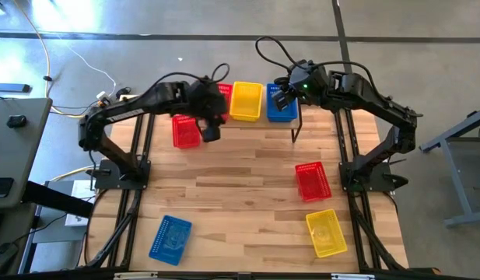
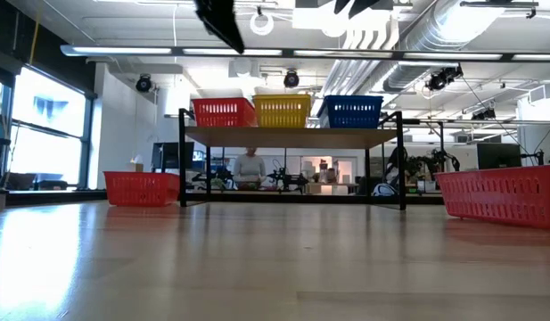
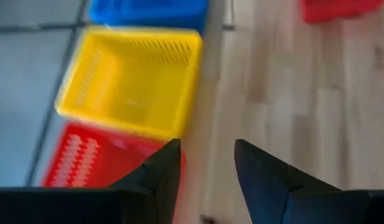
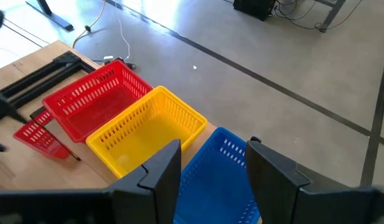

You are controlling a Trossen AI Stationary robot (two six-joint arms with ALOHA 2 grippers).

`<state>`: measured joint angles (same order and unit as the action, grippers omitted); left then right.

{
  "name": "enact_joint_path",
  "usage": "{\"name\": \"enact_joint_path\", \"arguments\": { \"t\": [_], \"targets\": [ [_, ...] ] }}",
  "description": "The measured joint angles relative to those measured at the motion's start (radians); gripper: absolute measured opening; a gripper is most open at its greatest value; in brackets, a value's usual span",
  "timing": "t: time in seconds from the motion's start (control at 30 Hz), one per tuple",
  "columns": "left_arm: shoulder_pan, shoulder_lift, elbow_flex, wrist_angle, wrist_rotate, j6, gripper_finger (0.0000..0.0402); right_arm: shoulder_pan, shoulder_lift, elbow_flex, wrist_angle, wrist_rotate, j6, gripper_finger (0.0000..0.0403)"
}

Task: Stack baskets on shelf by color
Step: Stack the top red bin on the red bin on the shelf

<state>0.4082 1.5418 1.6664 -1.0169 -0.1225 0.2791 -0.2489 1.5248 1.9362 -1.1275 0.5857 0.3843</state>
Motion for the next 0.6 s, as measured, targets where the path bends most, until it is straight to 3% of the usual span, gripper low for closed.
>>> {"name": "enact_joint_path", "arguments": {
  "t": [0.2, 0.43, 0.6],
  "targets": [
    [0.003, -0.089, -0.061, -0.099, 0.026, -0.085, 0.013, 0.0, 0.0, 0.0, 0.0, -0.017, 0.003, 0.0161],
    [-0.002, -0.26, -0.292, -0.077, 0.016, -0.155, 0.0133, 0.0, 0.0, 0.0, 0.001, -0.043, 0.003, 0.0161],
    [-0.032, -0.361, -0.449, -0.069, -0.065, -0.205, 0.0133, 0.0, 0.0, 0.0, 0.002, -0.037, 0.003, 0.0161]
  ]
}}
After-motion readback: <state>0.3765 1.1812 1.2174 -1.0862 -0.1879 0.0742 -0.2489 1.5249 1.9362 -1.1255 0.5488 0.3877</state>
